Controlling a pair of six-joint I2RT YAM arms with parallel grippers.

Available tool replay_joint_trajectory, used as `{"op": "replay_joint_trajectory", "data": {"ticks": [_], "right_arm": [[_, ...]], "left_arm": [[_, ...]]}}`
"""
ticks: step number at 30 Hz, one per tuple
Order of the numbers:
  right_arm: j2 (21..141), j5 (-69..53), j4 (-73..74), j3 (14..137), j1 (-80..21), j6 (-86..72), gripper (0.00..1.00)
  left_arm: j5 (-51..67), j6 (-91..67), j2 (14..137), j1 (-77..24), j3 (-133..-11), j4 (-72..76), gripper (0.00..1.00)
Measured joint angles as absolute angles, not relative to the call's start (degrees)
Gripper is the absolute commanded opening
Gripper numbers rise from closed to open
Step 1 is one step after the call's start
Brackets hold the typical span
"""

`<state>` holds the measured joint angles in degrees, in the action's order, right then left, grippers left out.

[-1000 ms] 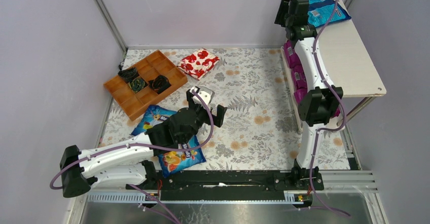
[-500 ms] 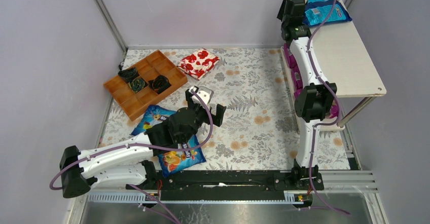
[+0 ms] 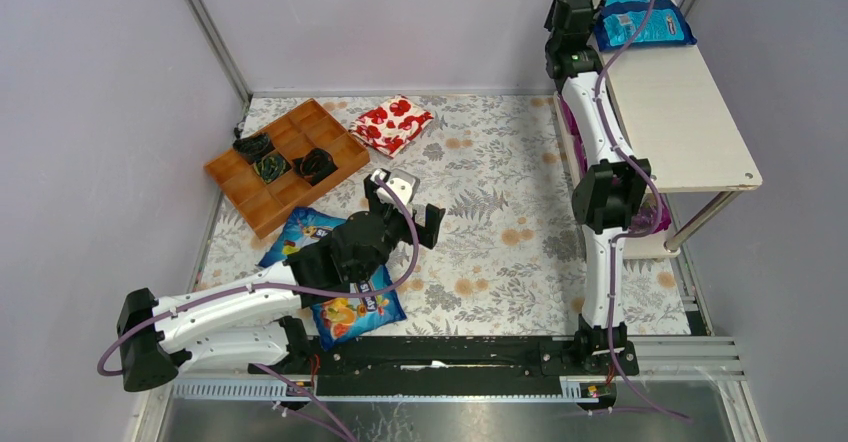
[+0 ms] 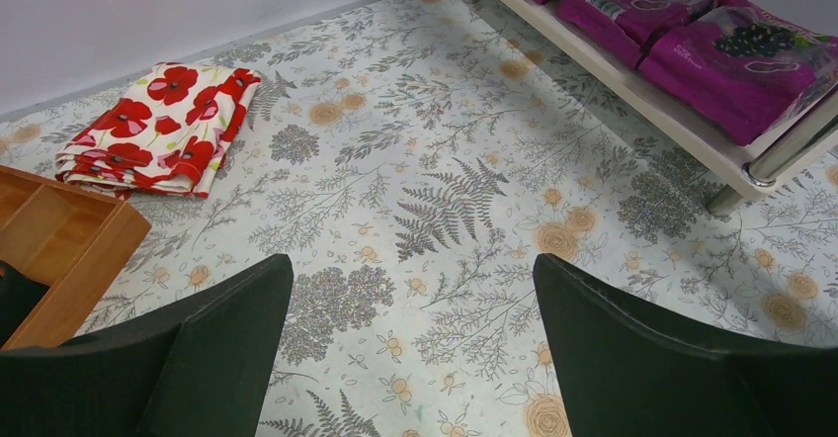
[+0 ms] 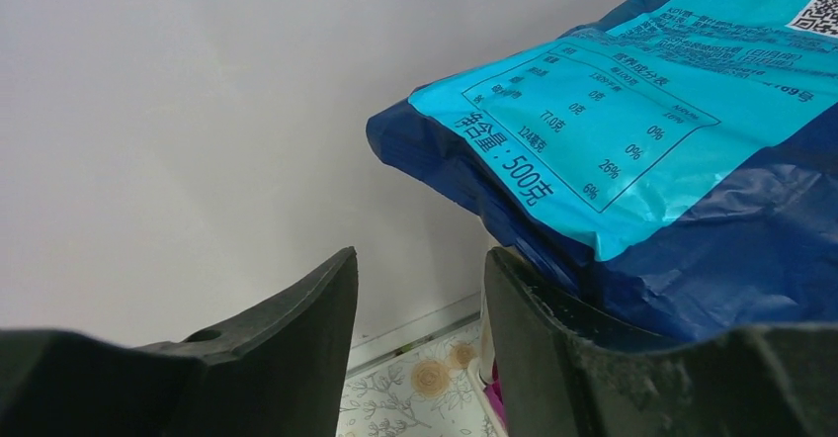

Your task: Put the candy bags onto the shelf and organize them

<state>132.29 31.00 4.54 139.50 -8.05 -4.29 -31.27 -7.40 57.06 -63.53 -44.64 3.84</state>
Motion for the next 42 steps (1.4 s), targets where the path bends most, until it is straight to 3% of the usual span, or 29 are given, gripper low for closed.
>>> {"op": "replay_joint_trajectory", "data": {"ticks": [8, 20, 27, 36, 42], "right_arm": [[132.3, 28.3, 5.4, 139.9, -7.9, -6.9, 0.81], [122.2, 6.2, 15.0, 133.8, -5.6, -10.4, 0.81], [116.5, 2.4, 16.1, 135.4, -5.6, -10.3, 0.81], [117.6, 2.5, 17.6, 137.1, -5.6, -10.3, 0.79], [118.7, 3.0, 21.8, 137.1, -7.0, -11.1, 0.89]], "left_arm": [[-31.2, -7.4, 57.1, -63.5, -44.6, 3.4, 0.96], [-30.8, -7.6, 57.1, -63.4, -45.3, 2.5, 0.97], [-30.5, -7.6, 57.1, -63.4, -45.4, 2.5, 0.97], [-30.4, -7.6, 57.1, -63.4, -45.4, 2.5, 0.97], [-30.5, -7.6, 57.1, -63.4, -45.4, 2.5, 0.99]]}}
